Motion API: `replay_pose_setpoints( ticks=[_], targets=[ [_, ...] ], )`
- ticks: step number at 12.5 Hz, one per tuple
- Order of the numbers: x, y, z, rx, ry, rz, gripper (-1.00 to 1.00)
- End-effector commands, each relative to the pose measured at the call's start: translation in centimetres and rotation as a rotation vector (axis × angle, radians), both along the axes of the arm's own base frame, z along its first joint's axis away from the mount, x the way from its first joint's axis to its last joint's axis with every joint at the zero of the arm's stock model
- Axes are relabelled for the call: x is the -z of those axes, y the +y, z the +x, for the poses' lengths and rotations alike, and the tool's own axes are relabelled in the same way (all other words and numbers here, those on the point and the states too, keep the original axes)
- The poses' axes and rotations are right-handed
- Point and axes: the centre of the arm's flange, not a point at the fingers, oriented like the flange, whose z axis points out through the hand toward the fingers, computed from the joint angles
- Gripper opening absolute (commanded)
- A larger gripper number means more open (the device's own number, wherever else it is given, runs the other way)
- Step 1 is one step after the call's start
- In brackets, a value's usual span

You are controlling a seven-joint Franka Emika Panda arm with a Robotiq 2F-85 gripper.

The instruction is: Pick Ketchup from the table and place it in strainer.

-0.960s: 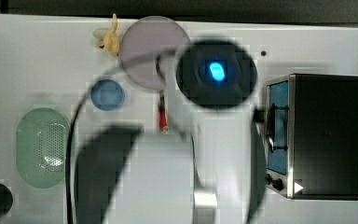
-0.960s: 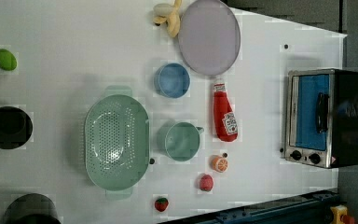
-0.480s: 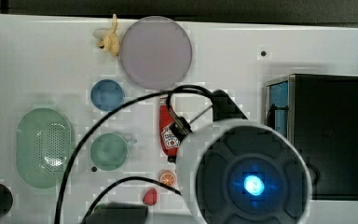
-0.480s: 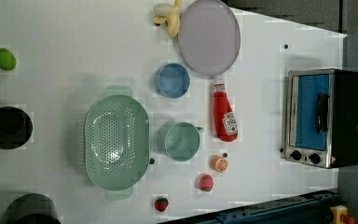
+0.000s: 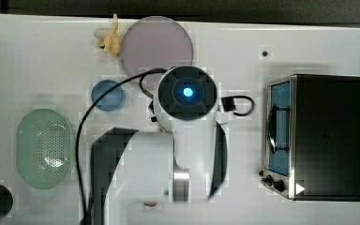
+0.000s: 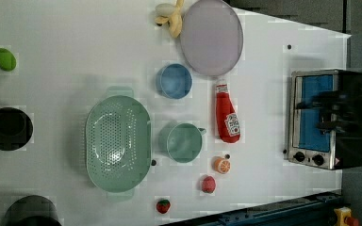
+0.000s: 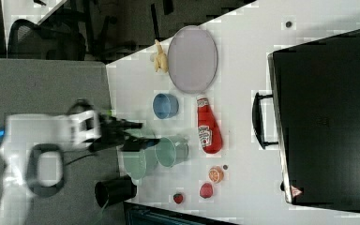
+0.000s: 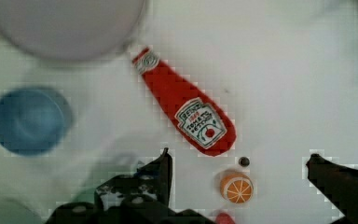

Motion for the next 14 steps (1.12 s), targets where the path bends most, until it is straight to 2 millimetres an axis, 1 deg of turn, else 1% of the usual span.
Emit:
replay_pose_setpoints(
  ticks=[1, 4, 7, 12, 14],
  targets=[
    [5.1, 0.2, -0.2, -0.261, 0.007, 0.036, 1.00],
    [10.7, 0.4, -0.2, -0.471, 0.009, 0.075, 1.00],
    [15.3, 0.4, -0.2, -0.626, -0.003, 0.104, 1.00],
    [21.6, 0.5, -0.3, -0.733, 0.001, 0.094, 1.00],
    [23.8, 0.7, -0.6, -0.738, 0.015, 0.104, 1.00]
  ],
)
